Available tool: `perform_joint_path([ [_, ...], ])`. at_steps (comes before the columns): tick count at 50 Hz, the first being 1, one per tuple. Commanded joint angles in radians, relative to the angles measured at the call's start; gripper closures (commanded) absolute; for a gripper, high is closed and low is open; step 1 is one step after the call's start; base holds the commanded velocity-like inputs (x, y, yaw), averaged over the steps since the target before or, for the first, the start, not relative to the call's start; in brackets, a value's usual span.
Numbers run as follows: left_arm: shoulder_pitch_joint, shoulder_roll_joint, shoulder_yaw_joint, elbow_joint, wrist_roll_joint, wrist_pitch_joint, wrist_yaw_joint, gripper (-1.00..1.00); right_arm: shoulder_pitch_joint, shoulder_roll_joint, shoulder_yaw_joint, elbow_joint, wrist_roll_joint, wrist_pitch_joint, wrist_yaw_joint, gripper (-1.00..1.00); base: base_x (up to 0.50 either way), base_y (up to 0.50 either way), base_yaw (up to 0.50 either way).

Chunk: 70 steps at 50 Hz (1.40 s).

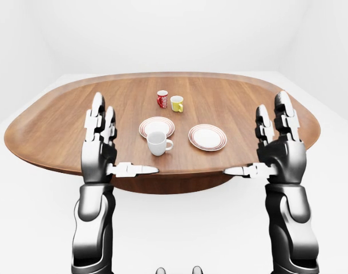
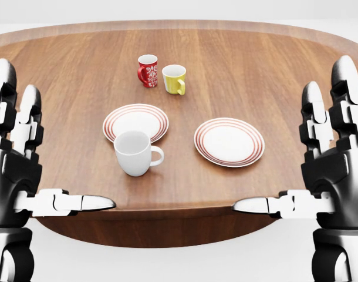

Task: Put the white mug on the left plate.

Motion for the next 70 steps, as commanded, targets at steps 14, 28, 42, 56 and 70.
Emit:
perform_joint_path([
  [14, -0.022, 0.002, 0.003, -0.080, -0.017, 0.000, 0.006, -1.00, -0.004, -0.014, -0.025, -0.095, 0.040, 0.000, 0.017, -1.00, -0.03, 0.40, 0.00],
  [28, -0.024, 0.007, 0.013, -0.074, -0.021, 0.000, 0.005, -1.00, -0.002, -0.012, -0.026, -0.083, 0.034, 0.000, 0.019, -1.00, -0.04, 0.50, 0.00],
  [42, -0.024, 0.008, 0.017, -0.076, -0.024, 0.000, 0.006, -1.00, -0.002, -0.008, -0.043, -0.102, 0.079, 0.000, 0.020, -1.00, 0.04, 0.06, 0.00],
  [56, -0.018, 0.006, 0.014, -0.076, -0.024, 0.000, 0.007, -1.00, 0.005, -0.013, -0.028, -0.111, 0.088, 0.000, 0.028, -1.00, 0.50, 0.05, 0.00],
  [70, -0.017, 0.006, 0.015, -0.081, -0.025, 0.000, 0.007, -1.00, 0.015, -0.009, -0.018, -0.117, 0.078, 0.000, 0.046, -1.00, 0.50, 0.05, 0.00],
])
